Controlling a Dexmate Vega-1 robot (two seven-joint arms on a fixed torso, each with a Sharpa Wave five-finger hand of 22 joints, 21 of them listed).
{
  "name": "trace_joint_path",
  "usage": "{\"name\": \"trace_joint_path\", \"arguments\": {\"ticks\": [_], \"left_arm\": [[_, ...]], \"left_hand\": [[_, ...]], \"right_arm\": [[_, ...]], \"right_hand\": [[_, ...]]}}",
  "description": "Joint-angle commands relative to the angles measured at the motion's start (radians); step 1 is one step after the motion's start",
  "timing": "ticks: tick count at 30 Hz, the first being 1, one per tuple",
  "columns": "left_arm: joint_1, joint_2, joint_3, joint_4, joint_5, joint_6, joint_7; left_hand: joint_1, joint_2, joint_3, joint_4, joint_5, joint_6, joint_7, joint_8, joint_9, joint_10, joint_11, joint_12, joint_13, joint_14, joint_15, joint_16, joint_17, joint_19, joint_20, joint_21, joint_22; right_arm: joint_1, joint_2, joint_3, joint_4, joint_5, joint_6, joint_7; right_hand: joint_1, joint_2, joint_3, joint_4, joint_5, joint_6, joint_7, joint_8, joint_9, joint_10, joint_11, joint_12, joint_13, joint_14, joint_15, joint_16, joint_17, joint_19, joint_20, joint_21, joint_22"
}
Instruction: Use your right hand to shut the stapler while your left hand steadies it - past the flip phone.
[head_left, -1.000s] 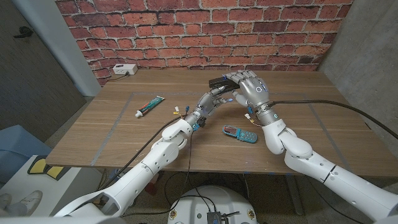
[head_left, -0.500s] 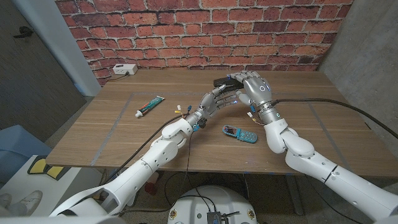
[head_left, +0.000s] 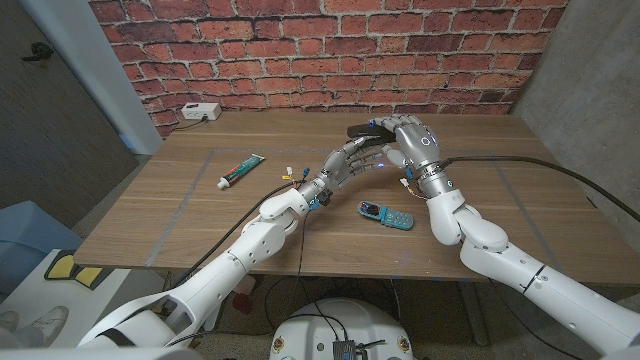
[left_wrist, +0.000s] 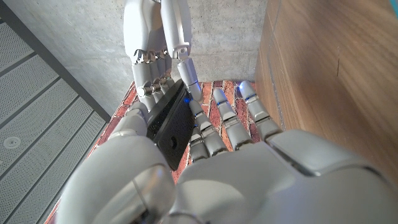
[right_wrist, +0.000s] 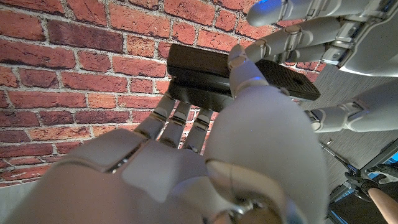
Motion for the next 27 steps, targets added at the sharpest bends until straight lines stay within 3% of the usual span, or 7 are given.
{"name": "trace_joint_path", "arguments": {"ticks": [1,8,12,19,27], "left_arm": [[-0.002,-0.014,-0.005,0.023,-0.004,-0.012,-0.012],[-0.01,-0.043,-0.008,0.066,-0.011,-0.049,-0.041],[-0.017,-0.052,-0.009,0.081,-0.012,-0.06,-0.059],[-0.021,-0.054,-0.007,0.078,-0.007,-0.055,-0.061],[-0.017,-0.049,-0.008,0.067,-0.007,-0.047,-0.055]], "left_hand": [[0.005,0.004,-0.005,-0.005,-0.004,-0.024,0.005,0.003,-0.006,-0.091,0.068,0.007,-0.004,-0.039,-0.009,-0.005,-0.007,-0.017,0.002,-0.01,0.002],[0.029,0.011,-0.014,-0.014,-0.003,-0.158,0.017,-0.004,-0.036,-0.2,0.09,0.005,-0.019,-0.149,0.017,-0.002,-0.048,-0.059,0.011,-0.044,0.002],[0.043,0.015,-0.017,-0.017,-0.002,-0.21,0.04,-0.003,-0.052,-0.223,0.094,0.011,-0.027,-0.186,0.025,-0.002,-0.071,-0.078,0.022,-0.06,0.001],[0.054,0.025,-0.015,-0.017,0.0,-0.236,0.056,-0.001,-0.064,-0.24,0.096,0.013,-0.033,-0.209,0.029,-0.001,-0.086,-0.092,0.027,-0.072,0.001],[0.057,0.031,-0.017,-0.015,0.0,-0.241,0.068,0.003,-0.071,-0.246,0.096,0.015,-0.037,-0.213,0.031,0.002,-0.093,-0.094,0.031,-0.076,0.001]], "right_arm": [[0.004,-0.001,0.004,0.01,0.025,0.02,0.004],[0.006,-0.004,0.005,0.016,0.031,0.039,0.0],[0.006,-0.005,0.007,0.016,0.032,0.041,-0.002],[0.003,-0.009,0.009,0.016,0.027,0.04,-0.003],[0.007,-0.009,0.004,0.025,0.015,0.046,-0.013]], "right_hand": [[0.004,0.013,0.016,0.027,0.003,0.021,0.0,0.007,0.004,0.135,-0.062,0.011,0.011,0.01,-0.195,0.003,0.0,0.004,-0.063,0.004,0.002],[0.031,0.024,0.052,0.023,0.024,0.067,-0.003,0.015,0.01,0.161,-0.062,0.024,0.029,0.019,-0.196,-0.004,-0.002,0.001,-0.062,0.005,0.003],[0.036,0.024,0.065,0.023,0.032,0.084,-0.004,0.017,0.012,0.164,-0.061,0.027,0.034,0.023,-0.197,-0.006,-0.003,0.0,-0.06,0.005,0.003],[0.021,0.031,0.093,0.046,0.048,0.164,-0.01,0.035,0.013,0.167,-0.056,0.026,0.045,0.039,-0.194,-0.014,-0.008,-0.002,-0.06,0.007,0.003],[0.014,0.026,0.114,0.053,0.059,0.192,-0.009,0.033,0.01,0.18,-0.047,0.029,0.051,0.047,-0.196,-0.024,-0.014,-0.002,-0.059,0.009,0.002]]}}
